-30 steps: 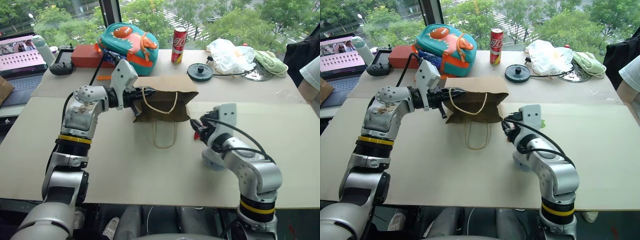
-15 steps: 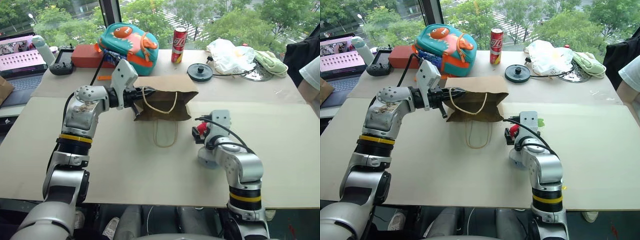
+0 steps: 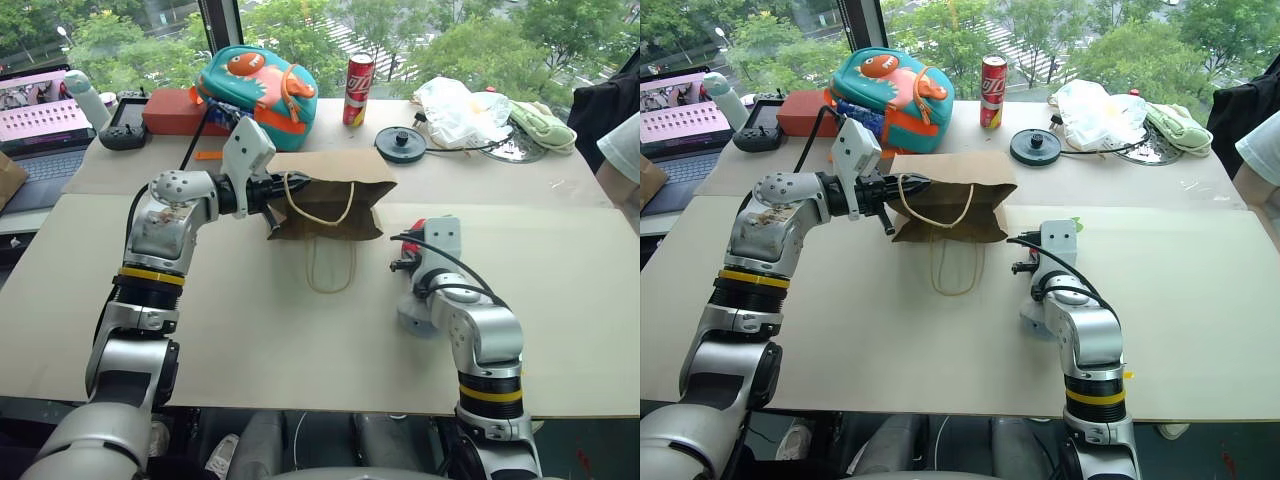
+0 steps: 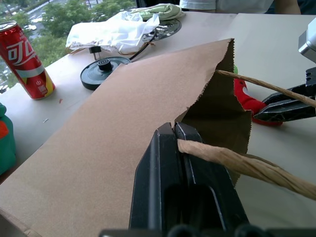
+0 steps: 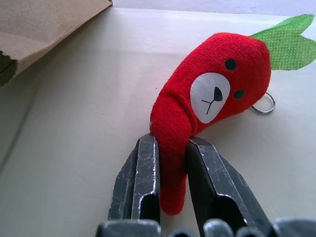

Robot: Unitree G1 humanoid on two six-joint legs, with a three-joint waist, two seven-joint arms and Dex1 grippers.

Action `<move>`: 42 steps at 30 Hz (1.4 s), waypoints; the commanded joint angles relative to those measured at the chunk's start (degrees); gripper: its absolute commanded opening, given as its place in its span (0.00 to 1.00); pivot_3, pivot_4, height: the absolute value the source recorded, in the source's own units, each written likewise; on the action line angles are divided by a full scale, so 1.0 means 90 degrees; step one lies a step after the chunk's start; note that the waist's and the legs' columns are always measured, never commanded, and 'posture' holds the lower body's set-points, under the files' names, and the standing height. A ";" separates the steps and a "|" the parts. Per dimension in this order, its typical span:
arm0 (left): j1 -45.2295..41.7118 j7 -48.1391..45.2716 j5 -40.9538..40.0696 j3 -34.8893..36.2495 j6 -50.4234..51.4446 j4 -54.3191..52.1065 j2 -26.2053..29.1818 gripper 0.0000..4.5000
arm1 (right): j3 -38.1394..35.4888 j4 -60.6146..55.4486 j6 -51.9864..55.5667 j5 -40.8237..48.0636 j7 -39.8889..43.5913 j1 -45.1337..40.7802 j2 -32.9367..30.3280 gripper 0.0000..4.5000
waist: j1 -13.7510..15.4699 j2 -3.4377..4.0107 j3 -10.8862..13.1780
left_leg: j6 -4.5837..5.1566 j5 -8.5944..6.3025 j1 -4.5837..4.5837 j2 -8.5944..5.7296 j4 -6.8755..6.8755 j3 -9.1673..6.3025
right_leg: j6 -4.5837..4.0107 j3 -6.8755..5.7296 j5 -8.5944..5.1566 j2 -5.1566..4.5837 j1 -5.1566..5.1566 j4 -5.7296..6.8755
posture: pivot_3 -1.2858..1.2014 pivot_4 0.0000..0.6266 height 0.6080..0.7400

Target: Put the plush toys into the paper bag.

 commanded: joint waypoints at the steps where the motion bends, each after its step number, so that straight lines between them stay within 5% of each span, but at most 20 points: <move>1: -0.0217 0.0028 -0.0054 0.0127 -0.0147 -0.0058 0.0002 0.00 | -0.0277 -0.0399 -0.0121 -0.0002 -0.0010 -0.0134 -0.0009 0.23 | 0.0002 0.0000 0.0000 | 0.0000 0.0000 0.0000 0.0000 0.0000 0.0000 | 0.0000 0.0000 0.0000 0.0000 0.0000 0.0000 | 0.52 0.24 0.99; 11: -0.0245 0.0083 -0.0124 0.0189 -0.0050 0.0029 -0.0053 0.00 | -0.0955 -0.1842 0.0609 0.0493 0.0570 -0.0423 -0.0550 0.23 | 0.0003 0.0000 0.0000 | 0.0000 0.0000 -0.0003 0.0000 -0.0003 -0.0002 | 0.0001 -0.0002 0.0000 0.0000 -0.0002 -0.0001 | 0.52 0.24 0.99; 20: -0.0309 0.0108 -0.0156 0.0218 0.0011 0.0083 -0.0078 0.00 | -0.1727 -0.3768 0.2843 0.2824 0.2540 -0.0318 -0.1024 0.23 | 0.0002 0.0002 0.0001 | 0.0001 0.0000 -0.0005 0.0001 -0.0003 -0.0005 | 0.0001 -0.0006 -0.0001 0.0000 0.0002 -0.0004 | 0.52 0.24 0.99; 25: -0.0340 0.0120 -0.0157 0.0215 0.0031 0.0093 -0.0104 0.00 | -0.1301 -0.4346 0.3500 0.3460 0.2815 -0.0152 -0.0719 0.23 | 0.0002 0.0002 0.0001 | 0.0001 0.0000 -0.0005 0.0001 -0.0001 -0.0006 | 0.0002 -0.0006 -0.0001 0.0000 0.0001 -0.0004 | 0.52 0.24 0.99; 32: -0.0344 0.0102 -0.0177 0.0202 0.0074 0.0012 -0.0126 0.00 | -0.0084 -0.3159 0.2860 0.2762 0.1982 -0.0537 -0.0271 0.23 | -0.0001 0.0002 0.0001 | -0.0001 0.0001 -0.0001 0.0000 0.0000 -0.0002 | 0.0003 -0.0004 -0.0002 0.0000 0.0000 -0.0003 | 0.52 0.24 0.99; 42: -0.0324 0.0060 -0.0184 0.0182 0.0120 -0.0086 -0.0157 0.00 | 0.0386 -0.0415 0.0858 0.1642 0.1482 -0.1590 -0.0065 0.23 | 0.0006 0.0002 0.0001 | -0.0001 0.0001 -0.0013 -0.0001 -0.0005 -0.0003 | 0.0001 -0.0005 -0.0001 -0.0002 -0.0012 -0.0003 | 0.52 0.24 0.99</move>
